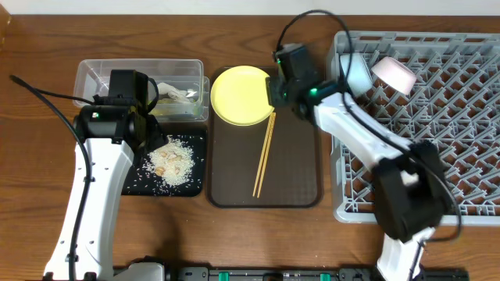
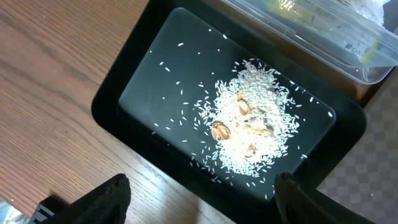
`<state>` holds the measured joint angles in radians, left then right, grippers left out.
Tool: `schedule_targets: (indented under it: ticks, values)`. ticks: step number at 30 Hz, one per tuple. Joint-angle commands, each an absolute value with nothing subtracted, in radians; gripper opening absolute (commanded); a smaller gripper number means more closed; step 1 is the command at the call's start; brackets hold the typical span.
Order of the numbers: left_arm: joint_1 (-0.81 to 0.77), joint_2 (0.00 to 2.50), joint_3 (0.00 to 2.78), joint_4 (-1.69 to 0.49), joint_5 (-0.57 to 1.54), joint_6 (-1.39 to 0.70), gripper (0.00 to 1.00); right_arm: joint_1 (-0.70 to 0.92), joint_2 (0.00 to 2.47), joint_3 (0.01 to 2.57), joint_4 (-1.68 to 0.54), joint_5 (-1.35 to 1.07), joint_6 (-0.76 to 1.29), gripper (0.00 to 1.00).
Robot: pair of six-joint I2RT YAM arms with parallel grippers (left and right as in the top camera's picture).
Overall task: Sort waste into correct bins and load items into the dishwasher rack
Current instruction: 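Reach the right gripper to the yellow plate and grasp its edge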
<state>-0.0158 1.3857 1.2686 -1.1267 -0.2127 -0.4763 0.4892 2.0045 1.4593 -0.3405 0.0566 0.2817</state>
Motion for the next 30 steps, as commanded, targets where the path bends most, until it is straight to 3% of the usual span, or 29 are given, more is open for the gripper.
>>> schedule_targets:
  ticks: [1,10,19,30]
  values:
    - [-0.012,1.378,1.277,-1.132,-0.217,-0.496,0.77,0.5,2.069,1.457,-0.315,0.082,0.381,0.55]
    - [-0.012,1.378,1.277,-1.132,-0.217,-0.496,0.77,0.503,2.183,1.457,-0.257,0.073,0.53,0.44]
    - [-0.012,1.378,1.277,-1.132,-0.217,-0.496,0.77,0.512,2.196,1.458,-0.221,0.075,0.573,0.01]
    - [-0.012,1.378,1.277,-1.132,-0.217,-0.496,0.77,0.463,2.025,1.459,-0.259,0.192,0.466,0.01]
